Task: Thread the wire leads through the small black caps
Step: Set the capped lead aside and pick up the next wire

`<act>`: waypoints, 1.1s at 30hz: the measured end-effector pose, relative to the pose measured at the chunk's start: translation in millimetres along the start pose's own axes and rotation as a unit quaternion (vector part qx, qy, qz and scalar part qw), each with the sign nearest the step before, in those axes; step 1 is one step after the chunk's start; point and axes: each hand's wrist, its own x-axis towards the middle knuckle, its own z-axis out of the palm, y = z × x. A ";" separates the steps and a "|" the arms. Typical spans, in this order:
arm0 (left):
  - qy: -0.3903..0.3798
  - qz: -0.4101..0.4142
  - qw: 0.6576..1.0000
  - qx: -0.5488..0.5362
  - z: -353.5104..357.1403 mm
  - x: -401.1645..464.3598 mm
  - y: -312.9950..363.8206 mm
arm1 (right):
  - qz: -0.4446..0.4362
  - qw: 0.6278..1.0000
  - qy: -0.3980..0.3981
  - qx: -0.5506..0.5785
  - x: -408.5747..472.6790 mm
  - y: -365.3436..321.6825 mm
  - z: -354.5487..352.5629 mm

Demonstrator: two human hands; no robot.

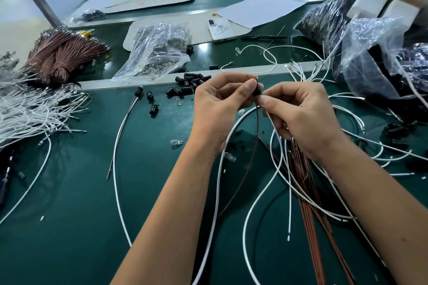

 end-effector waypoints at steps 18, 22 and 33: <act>0.090 -0.038 0.995 0.031 8.3 0.2 -2.4 | 0.042 0.999 -0.009 -0.025 2.3 -1.0 0.4; 0.086 -0.036 0.995 0.028 8.3 -0.5 -3.8 | 0.039 0.999 -0.008 -0.029 2.4 0.8 0.5; 0.036 -0.007 0.999 0.021 5.1 -1.1 -6.3 | -0.018 0.998 0.005 -0.060 3.8 9.3 -6.4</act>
